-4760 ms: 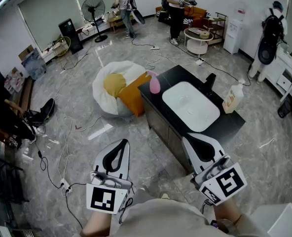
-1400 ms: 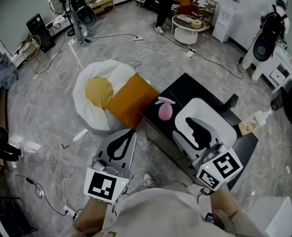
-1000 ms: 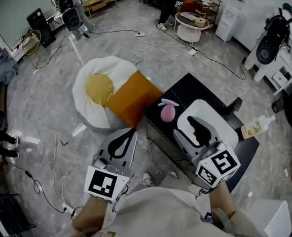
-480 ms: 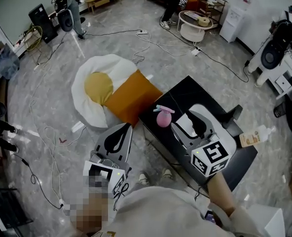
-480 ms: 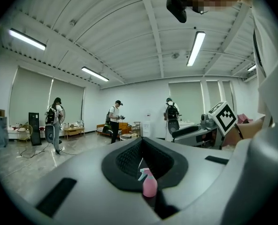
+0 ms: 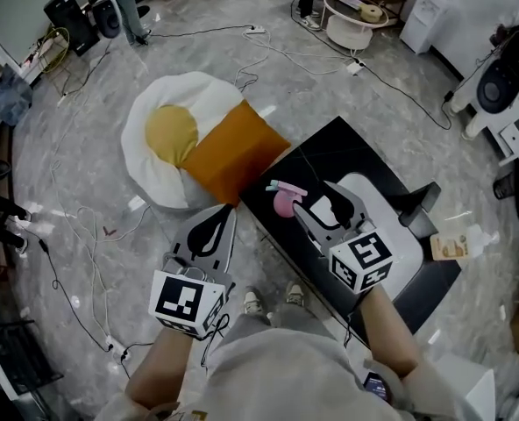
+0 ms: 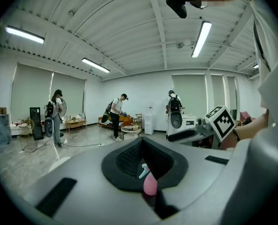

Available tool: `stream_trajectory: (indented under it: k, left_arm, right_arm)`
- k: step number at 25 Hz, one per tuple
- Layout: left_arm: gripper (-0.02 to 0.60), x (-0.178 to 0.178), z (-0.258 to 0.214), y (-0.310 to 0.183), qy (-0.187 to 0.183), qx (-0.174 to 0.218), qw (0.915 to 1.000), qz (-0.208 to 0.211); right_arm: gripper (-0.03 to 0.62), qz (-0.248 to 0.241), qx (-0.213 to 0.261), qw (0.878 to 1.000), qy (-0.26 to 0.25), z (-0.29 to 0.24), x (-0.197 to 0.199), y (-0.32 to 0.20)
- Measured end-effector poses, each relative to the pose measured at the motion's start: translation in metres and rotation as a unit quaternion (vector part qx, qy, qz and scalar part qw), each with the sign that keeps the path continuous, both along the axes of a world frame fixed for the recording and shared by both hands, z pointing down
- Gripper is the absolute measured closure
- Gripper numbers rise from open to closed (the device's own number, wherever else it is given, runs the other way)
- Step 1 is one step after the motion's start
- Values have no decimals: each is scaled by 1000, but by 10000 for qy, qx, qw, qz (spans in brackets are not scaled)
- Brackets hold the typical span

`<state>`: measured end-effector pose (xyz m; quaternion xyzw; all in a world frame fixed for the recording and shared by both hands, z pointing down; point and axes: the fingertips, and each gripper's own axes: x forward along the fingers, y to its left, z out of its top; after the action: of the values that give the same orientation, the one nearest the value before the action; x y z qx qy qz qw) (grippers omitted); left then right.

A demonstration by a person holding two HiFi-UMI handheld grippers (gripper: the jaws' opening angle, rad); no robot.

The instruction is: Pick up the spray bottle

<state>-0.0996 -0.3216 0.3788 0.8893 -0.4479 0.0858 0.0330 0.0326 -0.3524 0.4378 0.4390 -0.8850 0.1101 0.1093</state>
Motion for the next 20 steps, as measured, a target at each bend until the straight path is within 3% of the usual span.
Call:
stream_trajectory:
  k: [9, 20]
  left_arm:
    - [563, 4, 59, -24, -92, -604, 9981, -96]
    - [563, -7, 133, -19, -229, -1306, 9907, -310]
  right_arm:
    - [322, -80, -683, 9969, 377, 84, -4, -23]
    - [322, -213, -1230, 9914, 383, 160, -12, -42]
